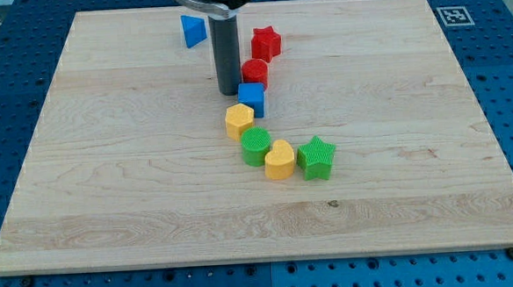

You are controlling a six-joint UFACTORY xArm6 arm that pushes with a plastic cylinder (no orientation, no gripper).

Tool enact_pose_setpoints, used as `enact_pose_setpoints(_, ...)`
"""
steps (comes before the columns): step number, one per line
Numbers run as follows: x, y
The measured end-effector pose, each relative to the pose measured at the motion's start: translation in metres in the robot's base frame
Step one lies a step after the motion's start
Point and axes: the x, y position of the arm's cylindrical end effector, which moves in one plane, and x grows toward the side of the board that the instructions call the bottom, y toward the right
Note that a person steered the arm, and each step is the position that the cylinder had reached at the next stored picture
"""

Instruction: Move the red blocks to the right of the cube

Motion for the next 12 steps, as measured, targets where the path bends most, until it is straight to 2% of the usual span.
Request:
enact_pose_setpoints(2, -0.027, -0.012)
enact_pose_setpoints(3, -0.032, 0.006)
enact_pose_setpoints(5, -0.028, 0.047)
enact_pose_setpoints(7, -0.016, 0.05)
enact_pose_setpoints(9, -0.062, 0.015)
enact_pose_setpoints(10, -0.094, 0.026)
enact_pose_setpoints(11, -0.108, 0.06)
enact_pose_setpoints(12, -0.098, 0.098)
